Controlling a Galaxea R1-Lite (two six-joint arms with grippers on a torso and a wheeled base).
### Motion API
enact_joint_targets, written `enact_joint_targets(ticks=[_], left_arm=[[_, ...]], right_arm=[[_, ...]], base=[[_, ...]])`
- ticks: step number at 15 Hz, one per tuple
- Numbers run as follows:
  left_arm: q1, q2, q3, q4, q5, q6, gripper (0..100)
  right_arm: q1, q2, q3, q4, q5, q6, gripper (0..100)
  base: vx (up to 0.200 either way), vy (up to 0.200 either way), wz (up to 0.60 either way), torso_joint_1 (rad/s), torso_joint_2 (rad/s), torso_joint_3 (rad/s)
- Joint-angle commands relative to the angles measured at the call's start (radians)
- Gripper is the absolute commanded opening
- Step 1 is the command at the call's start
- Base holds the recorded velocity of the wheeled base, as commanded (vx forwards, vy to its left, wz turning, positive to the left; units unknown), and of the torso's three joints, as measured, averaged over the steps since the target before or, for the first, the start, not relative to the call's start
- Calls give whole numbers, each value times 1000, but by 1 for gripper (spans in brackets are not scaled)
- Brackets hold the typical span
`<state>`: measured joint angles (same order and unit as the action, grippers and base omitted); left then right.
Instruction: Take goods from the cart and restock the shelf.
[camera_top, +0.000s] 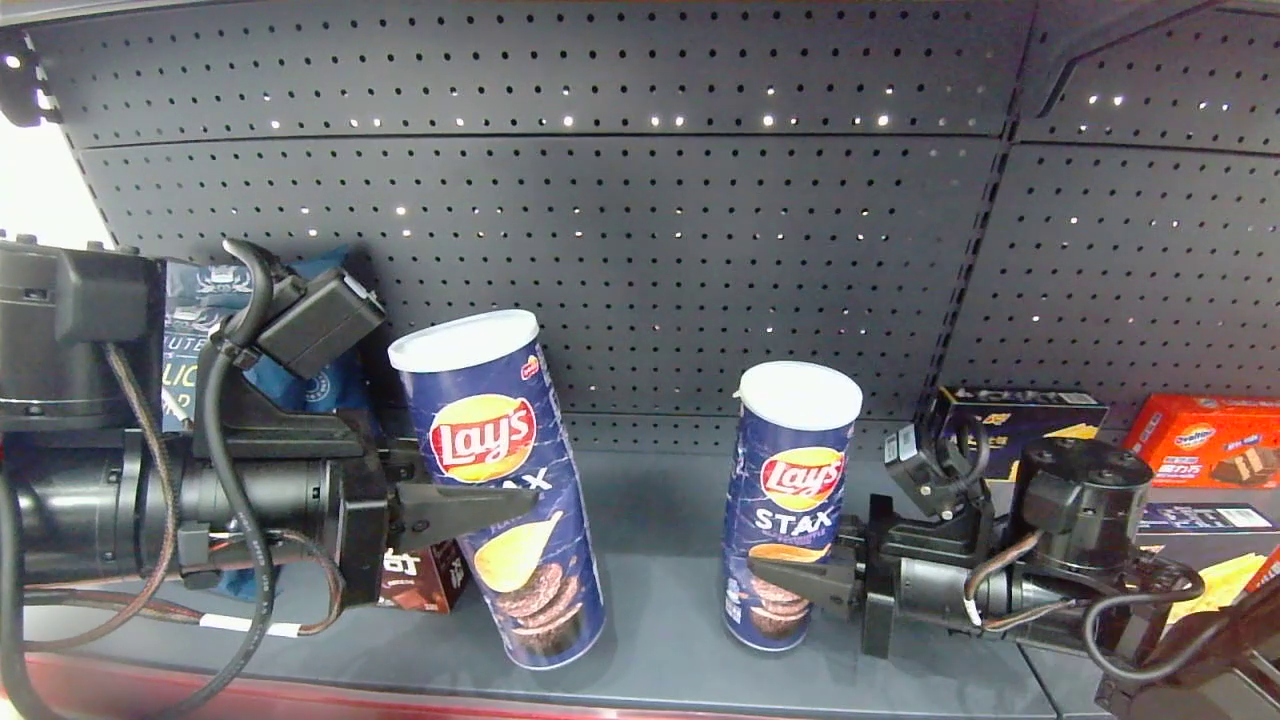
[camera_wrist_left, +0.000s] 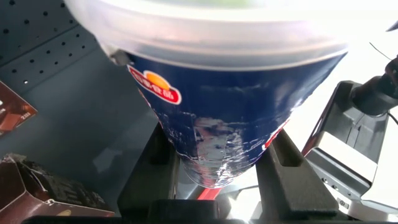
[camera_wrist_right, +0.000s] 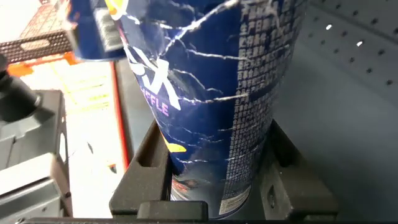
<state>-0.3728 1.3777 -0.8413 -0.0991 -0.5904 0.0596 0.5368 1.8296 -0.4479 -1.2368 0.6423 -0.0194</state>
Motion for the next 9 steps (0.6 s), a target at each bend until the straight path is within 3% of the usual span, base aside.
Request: enact_joint_targets(ticks=[1, 9], left_arm=[[0, 6, -2, -2, 0, 0, 0], [2, 6, 2, 1, 0, 0, 0]], right_arm=[[15, -1, 26, -7, 0, -1, 0], [32, 17, 41, -9, 2, -5, 0]], base=[[0, 0, 0, 0, 0, 0], [0, 0, 0, 0, 0, 0]])
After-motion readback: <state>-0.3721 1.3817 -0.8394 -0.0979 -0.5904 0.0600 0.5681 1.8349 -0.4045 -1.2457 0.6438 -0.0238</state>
